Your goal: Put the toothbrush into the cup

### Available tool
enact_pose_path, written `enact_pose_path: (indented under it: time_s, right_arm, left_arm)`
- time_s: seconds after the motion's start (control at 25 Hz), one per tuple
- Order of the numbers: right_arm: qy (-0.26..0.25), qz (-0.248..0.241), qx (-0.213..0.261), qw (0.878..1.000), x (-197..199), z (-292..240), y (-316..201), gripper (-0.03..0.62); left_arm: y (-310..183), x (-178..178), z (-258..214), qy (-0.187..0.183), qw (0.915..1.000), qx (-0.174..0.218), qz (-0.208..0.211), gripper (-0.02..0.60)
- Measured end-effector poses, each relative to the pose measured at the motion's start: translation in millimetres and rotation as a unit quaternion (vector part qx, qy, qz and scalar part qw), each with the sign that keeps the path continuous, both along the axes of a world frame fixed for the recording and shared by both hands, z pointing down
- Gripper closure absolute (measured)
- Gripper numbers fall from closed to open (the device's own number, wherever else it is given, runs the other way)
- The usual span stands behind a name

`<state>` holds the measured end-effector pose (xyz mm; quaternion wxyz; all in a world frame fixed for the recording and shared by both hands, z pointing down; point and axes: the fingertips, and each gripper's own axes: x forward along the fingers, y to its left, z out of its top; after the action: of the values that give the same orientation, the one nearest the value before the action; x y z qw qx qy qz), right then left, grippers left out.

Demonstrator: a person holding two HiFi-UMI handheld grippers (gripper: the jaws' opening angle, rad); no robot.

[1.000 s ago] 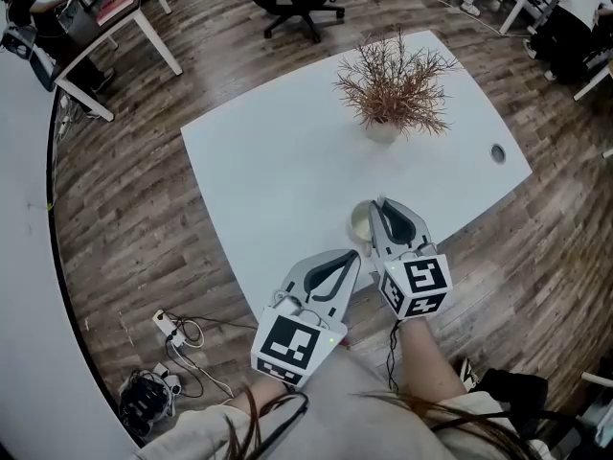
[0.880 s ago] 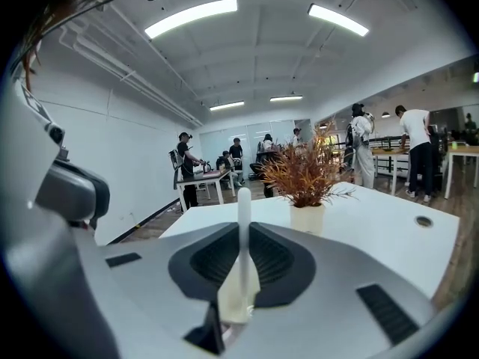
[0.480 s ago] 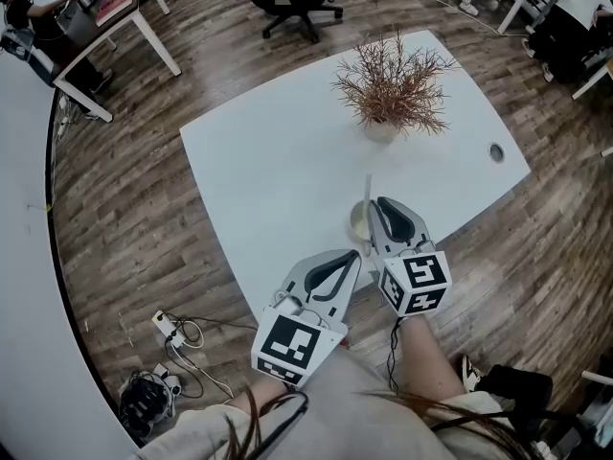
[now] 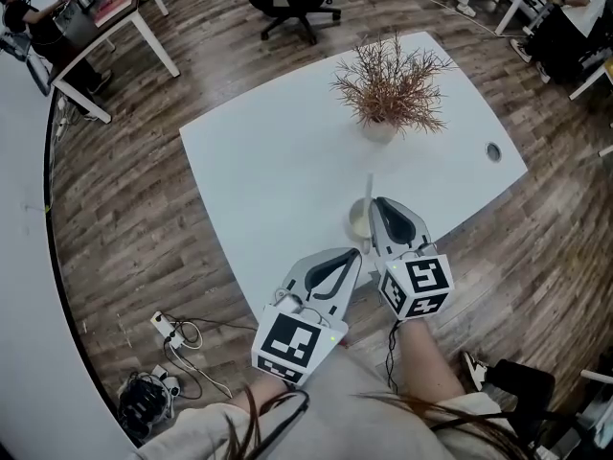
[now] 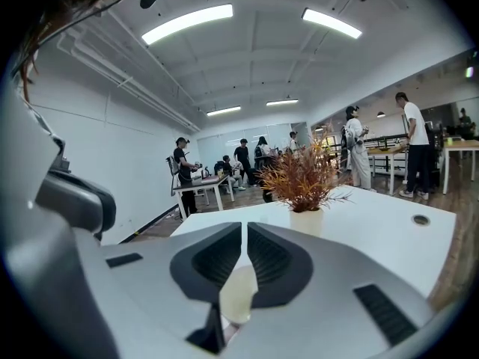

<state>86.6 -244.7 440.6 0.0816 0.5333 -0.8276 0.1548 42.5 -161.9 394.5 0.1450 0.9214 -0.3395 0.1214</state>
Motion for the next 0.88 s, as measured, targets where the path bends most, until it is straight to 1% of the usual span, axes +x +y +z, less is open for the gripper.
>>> enact_pose_path:
  time_s: [0.16, 0.36, 0.56, 0.72, 0.88]
  right_arm:
    - [-0.002, -0.003, 0.019, 1.0, -3, -17, 7, 0.576]
    - [-0.01, -0.005, 0.05, 0.999, -6, -49, 21, 0.576]
    - [-0.007, -0.019, 0.085, 0.996, -10, -84, 40, 0.577]
    - [-0.003, -0.03, 0.093, 0.995, -10, -97, 61, 0.577]
    - [0.002, -0.045, 0.088, 0.995, -15, -95, 85, 0.577]
  left_arm:
    - [3, 2, -2, 0.002, 1.0, 0.002, 0.004, 0.574]
    - [8, 3, -5, 0.005, 1.0, 0.005, 0.006, 0.574]
    - [9, 3, -6, 0.006, 0.9999, 0.007, 0.007, 0.574]
    - [8, 3, -9, 0.006, 0.9999, 0.01, 0.007, 0.574]
    - [9, 2, -10, 0.005, 0.9999, 0.011, 0.005, 0.574]
